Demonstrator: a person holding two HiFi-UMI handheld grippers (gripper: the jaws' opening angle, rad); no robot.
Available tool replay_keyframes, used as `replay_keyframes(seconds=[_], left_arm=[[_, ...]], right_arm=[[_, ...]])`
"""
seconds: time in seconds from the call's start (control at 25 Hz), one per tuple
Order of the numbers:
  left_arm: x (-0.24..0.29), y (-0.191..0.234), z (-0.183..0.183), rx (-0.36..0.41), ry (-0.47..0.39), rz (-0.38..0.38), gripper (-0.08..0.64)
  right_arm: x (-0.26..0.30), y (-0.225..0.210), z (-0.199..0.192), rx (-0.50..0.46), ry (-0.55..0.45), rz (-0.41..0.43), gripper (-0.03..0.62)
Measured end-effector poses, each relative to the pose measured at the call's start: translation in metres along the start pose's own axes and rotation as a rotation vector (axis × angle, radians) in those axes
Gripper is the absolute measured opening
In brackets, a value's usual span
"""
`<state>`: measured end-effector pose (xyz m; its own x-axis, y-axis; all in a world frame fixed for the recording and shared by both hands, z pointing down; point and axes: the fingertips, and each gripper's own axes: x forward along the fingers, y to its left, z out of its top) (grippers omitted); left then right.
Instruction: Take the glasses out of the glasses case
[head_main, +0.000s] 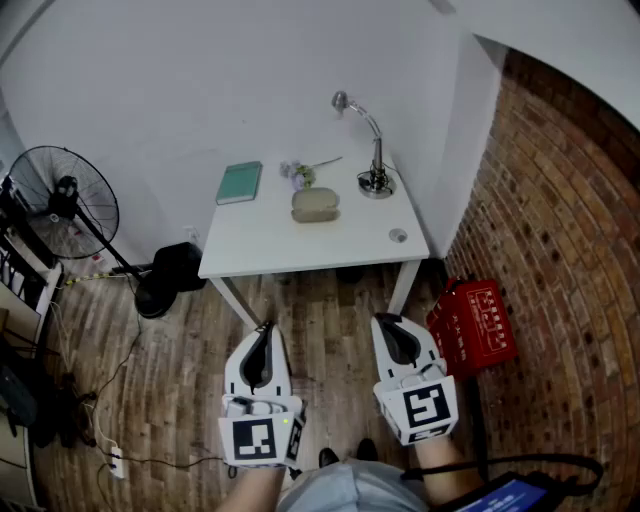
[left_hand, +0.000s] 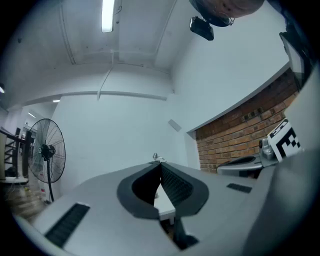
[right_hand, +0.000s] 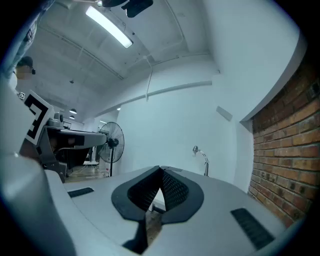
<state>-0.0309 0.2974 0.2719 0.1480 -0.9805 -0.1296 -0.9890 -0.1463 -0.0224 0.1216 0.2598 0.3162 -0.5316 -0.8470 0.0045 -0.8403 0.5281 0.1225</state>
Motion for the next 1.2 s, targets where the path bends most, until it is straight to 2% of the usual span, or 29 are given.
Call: replay_keyframes(seconds=[0.4, 0.56, 0.6, 0.64, 0.68, 1.2], left_arm=[[-0.003, 0.005, -0.001, 0.000, 0.005, 0.000, 0.006], [-0.006, 0.009, 0.002, 0.003, 0.004, 0.002, 0.006], [-0.007, 0.011, 0.003, 0.003, 0.004, 0.003, 0.006], [-0.008, 0.013, 0.003, 0.003, 0.002, 0.004, 0.006], [-0.010, 0.015, 0.003, 0.002, 0.001, 0.004, 0.006], [-0.030, 0.050, -0.001, -0.007, -0.002, -0.021, 0.006]], right_arm=[[0.001, 0.005, 0.001, -0.009, -0.002, -0.001, 0.015], [-0.001, 0.007, 0.009, 0.009, -0.045, -0.010, 0.016], [-0.001, 0.008, 0.011, 0.019, -0.053, -0.003, 0.060], [0.000, 0.010, 0.012, 0.024, -0.055, 0.007, 0.153], [0.000, 0.012, 0.013, 0.023, -0.056, 0.013, 0.197], [0.000, 0.037, 0.017, -0.004, -0.052, -0.057, 0.199]])
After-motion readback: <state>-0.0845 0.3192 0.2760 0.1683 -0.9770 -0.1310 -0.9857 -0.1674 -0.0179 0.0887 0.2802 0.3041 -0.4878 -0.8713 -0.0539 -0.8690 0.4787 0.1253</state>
